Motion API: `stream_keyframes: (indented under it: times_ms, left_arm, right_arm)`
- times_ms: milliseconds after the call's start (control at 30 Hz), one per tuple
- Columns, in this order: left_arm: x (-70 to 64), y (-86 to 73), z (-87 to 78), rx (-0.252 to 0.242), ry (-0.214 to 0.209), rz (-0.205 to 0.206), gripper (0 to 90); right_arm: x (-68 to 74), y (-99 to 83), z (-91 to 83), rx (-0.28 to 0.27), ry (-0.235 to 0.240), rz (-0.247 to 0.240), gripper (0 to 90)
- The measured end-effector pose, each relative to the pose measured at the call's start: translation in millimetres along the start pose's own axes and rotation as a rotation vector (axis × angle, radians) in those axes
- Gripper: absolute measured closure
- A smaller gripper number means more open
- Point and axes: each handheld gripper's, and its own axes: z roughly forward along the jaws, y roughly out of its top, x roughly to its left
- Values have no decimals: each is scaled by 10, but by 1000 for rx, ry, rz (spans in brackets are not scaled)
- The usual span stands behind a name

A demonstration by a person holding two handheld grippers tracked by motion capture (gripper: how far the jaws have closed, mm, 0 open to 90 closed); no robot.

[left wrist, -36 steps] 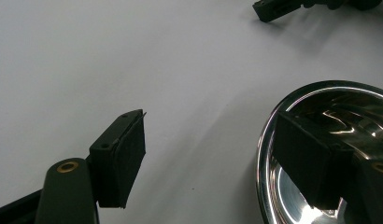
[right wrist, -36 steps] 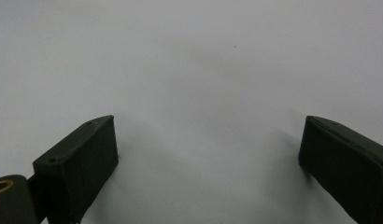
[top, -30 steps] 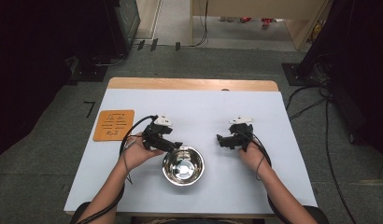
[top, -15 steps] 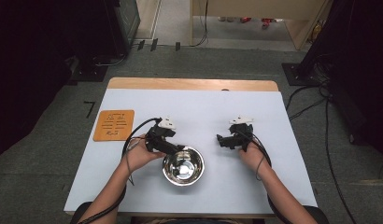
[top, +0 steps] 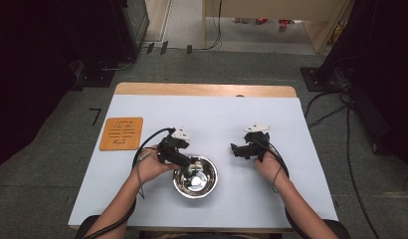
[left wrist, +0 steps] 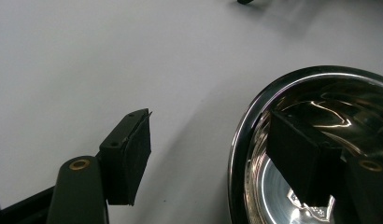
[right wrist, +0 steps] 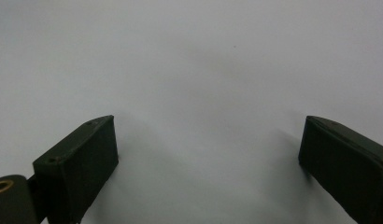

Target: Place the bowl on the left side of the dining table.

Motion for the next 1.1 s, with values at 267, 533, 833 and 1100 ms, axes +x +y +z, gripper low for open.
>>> stream_keyframes:
  times_ms: [267, 533, 833, 1100]
  left_arm:
    - [-47, -4, 40, -2, -23, 48, 378]
    - [-66, 33, 20, 2, -18, 53, 457]
    - [-65, 17, 79, 41, -55, 34, 523]
    - [-63, 9, 109, 61, -106, 32, 606]
  right_arm:
    - [0, 0, 0, 1, 0, 1, 44]
    - [0, 0, 0, 1, 1, 0, 44]
    - [0, 1, -1, 2, 0, 0, 45]
    - [1, 1, -1, 1, 0, 0, 45]
